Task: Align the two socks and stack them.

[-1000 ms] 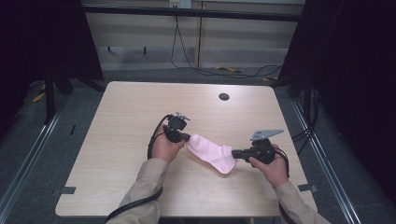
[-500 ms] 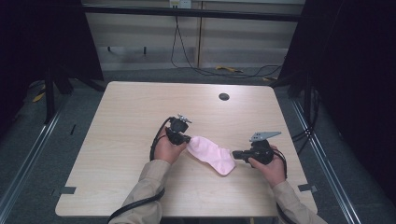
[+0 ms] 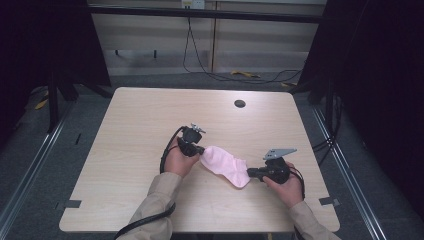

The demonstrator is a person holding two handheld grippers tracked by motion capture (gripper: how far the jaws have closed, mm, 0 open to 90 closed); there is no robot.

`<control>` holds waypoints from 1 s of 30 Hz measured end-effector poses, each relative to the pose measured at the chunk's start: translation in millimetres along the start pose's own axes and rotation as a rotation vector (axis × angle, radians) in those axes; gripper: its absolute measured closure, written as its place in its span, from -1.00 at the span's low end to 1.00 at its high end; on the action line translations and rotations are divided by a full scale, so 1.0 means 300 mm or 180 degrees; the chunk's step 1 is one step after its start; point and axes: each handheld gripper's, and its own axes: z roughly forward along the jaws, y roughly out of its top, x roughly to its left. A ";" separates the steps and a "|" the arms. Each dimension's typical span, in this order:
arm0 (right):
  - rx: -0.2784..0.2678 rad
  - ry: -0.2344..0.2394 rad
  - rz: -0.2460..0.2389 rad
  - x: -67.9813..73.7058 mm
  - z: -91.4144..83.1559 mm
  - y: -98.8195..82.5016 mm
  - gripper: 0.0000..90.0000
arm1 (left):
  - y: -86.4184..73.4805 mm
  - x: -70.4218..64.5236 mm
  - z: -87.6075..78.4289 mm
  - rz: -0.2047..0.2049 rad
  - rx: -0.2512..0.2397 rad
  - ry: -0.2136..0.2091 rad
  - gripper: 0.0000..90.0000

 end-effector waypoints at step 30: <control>-0.0076 0.0163 0.0184 -0.026 -0.023 0.011 0.98 | 0.034 0.026 -0.002 -0.0042 -0.0026 0.0056 1.00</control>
